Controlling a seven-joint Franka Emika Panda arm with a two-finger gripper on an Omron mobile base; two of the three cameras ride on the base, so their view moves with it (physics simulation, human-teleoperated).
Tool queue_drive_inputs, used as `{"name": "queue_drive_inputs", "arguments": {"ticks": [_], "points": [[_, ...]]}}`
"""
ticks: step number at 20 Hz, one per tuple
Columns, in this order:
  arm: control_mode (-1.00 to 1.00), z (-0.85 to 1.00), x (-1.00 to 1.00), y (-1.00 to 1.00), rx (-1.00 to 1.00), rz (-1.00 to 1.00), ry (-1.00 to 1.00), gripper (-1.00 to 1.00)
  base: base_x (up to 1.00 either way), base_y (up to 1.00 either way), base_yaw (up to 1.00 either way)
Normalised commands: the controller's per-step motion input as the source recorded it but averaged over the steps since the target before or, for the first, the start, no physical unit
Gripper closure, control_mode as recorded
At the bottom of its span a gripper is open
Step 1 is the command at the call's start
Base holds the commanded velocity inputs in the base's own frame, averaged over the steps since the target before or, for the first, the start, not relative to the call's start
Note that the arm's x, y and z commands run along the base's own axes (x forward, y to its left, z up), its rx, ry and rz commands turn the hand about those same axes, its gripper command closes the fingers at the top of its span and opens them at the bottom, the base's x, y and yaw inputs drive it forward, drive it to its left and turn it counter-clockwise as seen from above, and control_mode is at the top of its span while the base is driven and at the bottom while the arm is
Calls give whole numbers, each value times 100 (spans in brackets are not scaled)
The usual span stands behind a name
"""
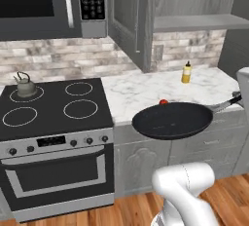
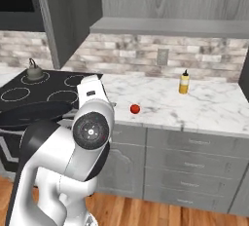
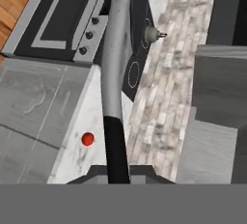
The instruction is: Pick the pan from the cabinet and place it on the stove. Then turn on the stove burner for the pan.
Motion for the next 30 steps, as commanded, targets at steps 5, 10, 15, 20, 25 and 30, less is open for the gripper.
{"name": "queue_drive_inputs", "arguments": {"ticks": [5, 10, 15, 20, 25, 30], "points": [[100, 0, 0, 0, 0, 0, 0, 100, -35, 60, 0], [100, 0, 0, 0, 0, 0, 0, 100, -34, 58, 0], [100, 0, 0, 0, 0, 0, 0, 100, -31, 58, 0], [100, 0, 0, 0, 0, 0, 0, 100, -25, 60, -2], [100, 0, 0, 0, 0, 0, 0, 100, -20, 60, -2], [100, 0, 0, 0, 0, 0, 0, 100, -11, 58, -2]]}}
